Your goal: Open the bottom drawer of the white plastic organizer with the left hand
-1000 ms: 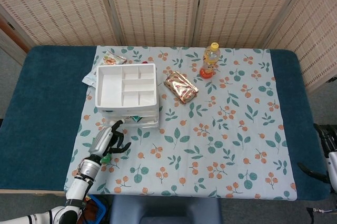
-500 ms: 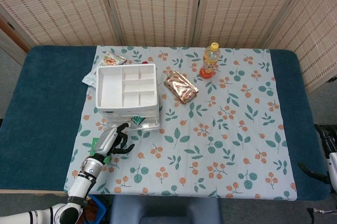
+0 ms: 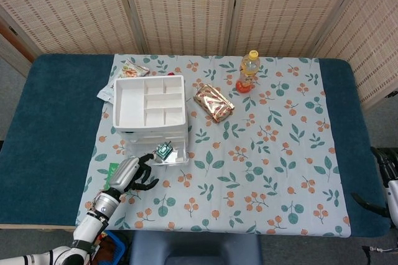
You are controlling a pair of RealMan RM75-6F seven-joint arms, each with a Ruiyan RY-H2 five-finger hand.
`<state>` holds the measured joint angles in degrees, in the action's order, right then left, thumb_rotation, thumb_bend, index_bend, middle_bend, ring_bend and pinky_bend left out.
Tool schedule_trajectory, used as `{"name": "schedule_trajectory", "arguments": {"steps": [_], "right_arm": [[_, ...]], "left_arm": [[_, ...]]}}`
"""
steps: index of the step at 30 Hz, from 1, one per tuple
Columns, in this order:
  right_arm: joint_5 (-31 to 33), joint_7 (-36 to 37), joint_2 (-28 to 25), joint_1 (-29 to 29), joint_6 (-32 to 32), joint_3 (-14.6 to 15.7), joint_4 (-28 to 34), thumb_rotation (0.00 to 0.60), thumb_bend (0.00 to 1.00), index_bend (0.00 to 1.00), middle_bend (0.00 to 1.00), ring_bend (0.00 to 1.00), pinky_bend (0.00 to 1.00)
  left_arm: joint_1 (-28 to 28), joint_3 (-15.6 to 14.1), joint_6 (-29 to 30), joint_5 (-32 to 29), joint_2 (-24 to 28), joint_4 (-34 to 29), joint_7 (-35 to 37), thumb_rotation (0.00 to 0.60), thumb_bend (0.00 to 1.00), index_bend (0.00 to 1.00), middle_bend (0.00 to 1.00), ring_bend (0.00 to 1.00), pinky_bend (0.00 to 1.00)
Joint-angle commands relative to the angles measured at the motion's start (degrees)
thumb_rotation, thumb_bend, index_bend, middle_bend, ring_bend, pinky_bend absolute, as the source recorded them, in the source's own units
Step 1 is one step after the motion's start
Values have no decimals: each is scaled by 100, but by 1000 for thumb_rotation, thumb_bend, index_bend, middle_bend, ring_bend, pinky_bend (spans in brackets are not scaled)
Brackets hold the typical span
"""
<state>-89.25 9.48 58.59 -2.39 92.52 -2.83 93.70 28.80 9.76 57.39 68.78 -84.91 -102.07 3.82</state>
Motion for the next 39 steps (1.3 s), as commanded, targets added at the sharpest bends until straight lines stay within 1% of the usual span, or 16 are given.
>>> {"name": "schedule_trajectory", "arguments": {"steps": [1, 8, 14, 20, 24, 27, 30, 33, 39], "right_arm": [[-2, -7, -1, -7, 9, 3, 3, 600, 121, 0, 117, 73, 133], [4, -7, -6, -20, 15, 7, -1, 600, 120, 0, 117, 73, 133], [11, 8, -9, -24, 24, -2, -11, 600, 120, 0, 117, 73, 133], [-4, 27, 0, -25, 31, -1, -29, 600, 121, 0, 117, 73, 133], [-11, 32, 1, -22, 31, -3, -36, 600, 121, 0, 117, 73, 133], [-23, 15, -17, -19, 43, -9, -25, 600, 120, 0, 118, 73, 133], [-44, -29, -65, -20, 72, -20, 16, 600, 121, 0, 118, 73, 132], [-80, -95, -124, -28, 136, -38, 78, 600, 121, 0, 117, 73, 133], [-127, -204, -212, -54, 224, -49, 190, 600, 121, 0, 118, 73, 133]], "left_arm": [[-7, -68, -9, 68, 66, -77, 18, 600, 305, 349, 825, 939, 1000], [10, -197, -57, 156, 151, -174, 41, 600, 304, 349, 825, 939, 1000], [2, -244, 0, 232, 211, -234, 61, 600, 305, 344, 825, 939, 1000], [-36, -377, 58, 435, 433, -350, 16, 600, 305, 274, 825, 939, 1000], [-75, -446, 117, 586, 599, -438, 53, 600, 304, 265, 825, 937, 1000], [-59, -436, 199, 807, 724, -423, 49, 600, 303, 266, 825, 936, 1000], [10, -366, 310, 1101, 827, -308, 5, 600, 303, 274, 825, 936, 1000], [185, -291, 289, 1480, 981, -130, 14, 600, 303, 303, 825, 935, 1000], [596, -138, 402, 2288, 1010, 632, 135, 600, 302, 344, 825, 935, 1000]]}}
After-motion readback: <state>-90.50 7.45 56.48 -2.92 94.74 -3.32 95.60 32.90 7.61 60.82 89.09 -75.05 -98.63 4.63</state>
